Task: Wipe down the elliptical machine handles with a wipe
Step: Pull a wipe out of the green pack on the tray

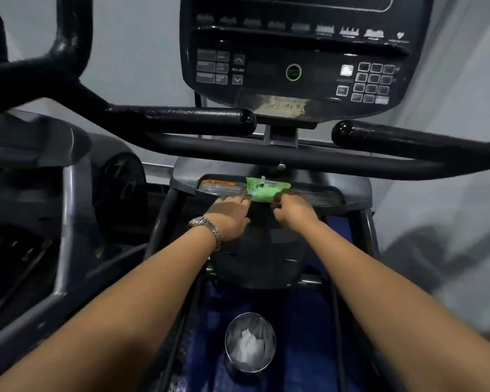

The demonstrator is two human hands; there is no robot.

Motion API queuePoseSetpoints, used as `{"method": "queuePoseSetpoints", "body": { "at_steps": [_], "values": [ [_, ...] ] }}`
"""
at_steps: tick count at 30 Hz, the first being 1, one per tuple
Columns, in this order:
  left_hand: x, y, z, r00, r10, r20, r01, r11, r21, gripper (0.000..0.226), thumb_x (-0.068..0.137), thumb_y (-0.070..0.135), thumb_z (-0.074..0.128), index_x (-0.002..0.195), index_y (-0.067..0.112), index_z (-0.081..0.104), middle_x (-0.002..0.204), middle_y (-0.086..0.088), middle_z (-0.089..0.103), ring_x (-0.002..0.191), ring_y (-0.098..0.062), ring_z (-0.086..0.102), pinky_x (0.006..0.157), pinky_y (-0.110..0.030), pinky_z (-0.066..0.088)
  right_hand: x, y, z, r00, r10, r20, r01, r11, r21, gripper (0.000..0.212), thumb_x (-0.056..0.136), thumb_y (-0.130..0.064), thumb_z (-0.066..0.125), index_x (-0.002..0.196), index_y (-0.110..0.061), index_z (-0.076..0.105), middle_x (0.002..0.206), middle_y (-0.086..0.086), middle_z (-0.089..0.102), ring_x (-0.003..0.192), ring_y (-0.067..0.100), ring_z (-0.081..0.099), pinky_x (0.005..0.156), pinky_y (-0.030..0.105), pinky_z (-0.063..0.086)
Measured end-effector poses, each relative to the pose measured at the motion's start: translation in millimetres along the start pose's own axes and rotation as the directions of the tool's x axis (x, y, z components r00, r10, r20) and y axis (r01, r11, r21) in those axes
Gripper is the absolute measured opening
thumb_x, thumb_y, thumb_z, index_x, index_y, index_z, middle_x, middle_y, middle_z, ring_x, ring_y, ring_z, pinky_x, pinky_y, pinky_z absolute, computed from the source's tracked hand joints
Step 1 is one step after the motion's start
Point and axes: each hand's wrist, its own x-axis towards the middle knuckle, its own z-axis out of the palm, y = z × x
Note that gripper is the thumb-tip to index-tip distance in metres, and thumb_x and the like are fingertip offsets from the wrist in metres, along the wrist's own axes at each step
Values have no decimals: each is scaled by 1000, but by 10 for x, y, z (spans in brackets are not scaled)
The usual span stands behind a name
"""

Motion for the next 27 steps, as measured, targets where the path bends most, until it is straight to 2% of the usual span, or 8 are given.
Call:
{"method": "queuePoseSetpoints", "body": {
  "at_steps": [3,6,8,13,16,20,24,27],
  "values": [
    [302,-34,26,999,-31,-19,30,999,-36,65,96,29,46,149,10,15,156,-11,16,140,-30,24,114,-41,22,286,-52,-16,996,43,-80,-39,998,42,27,91,-16,53,115,-12,64,124,11,58,112,32,56,94,36,47],
    [560,-27,16,999,-18,-34,16,999,-49,71,96,26,47,150,10,4,159,-8,1,145,-26,9,118,-40,12,526,-83,-37,984,76,-160,-73,997,25,26,95,-21,46,109,-12,66,118,12,61,107,31,58,87,35,46],
    [691,-43,23,998,-6,-69,3,999,-49,75,94,24,50,150,10,4,159,-8,1,146,-24,6,119,-40,10,625,-64,-29,980,71,-185,-73,997,0,29,98,-23,41,109,-11,65,115,14,62,107,31,57,84,34,44],
    [897,-39,120,996,39,-77,-42,999,-34,70,91,22,52,150,14,14,158,-4,11,145,-21,11,119,-38,9,798,-19,63,983,63,-174,-74,995,-59,34,101,-25,37,114,-9,64,114,16,64,107,32,58,80,32,41],
    [942,-31,170,995,28,-95,-30,999,-20,64,92,21,50,148,14,20,157,-5,18,143,-23,19,119,-37,11,869,-10,64,992,66,-106,-71,997,-40,34,100,-27,38,115,-10,63,113,15,64,105,31,59,78,31,40],
    [933,-51,261,991,11,-130,-15,1000,-25,58,93,22,48,145,12,25,153,-8,26,139,-25,27,116,-38,16,867,11,58,996,67,-64,-67,998,3,28,97,-26,45,113,-13,65,113,13,64,104,29,58,86,32,44],
    [921,-40,299,993,17,-114,-16,1000,13,59,95,23,44,148,10,20,155,-9,24,139,-27,27,116,-37,17,861,22,63,997,44,-62,-43,999,17,24,96,-25,47,104,-14,66,110,12,64,103,29,58,87,33,44],
    [935,-49,306,992,38,-117,-31,998,61,60,96,23,43,149,9,17,155,-10,21,140,-27,25,117,-37,16,829,11,61,995,6,-100,-6,1000,3,26,99,-26,43,103,-10,64,108,14,63,101,30,58,81,32,43]
  ]
}}
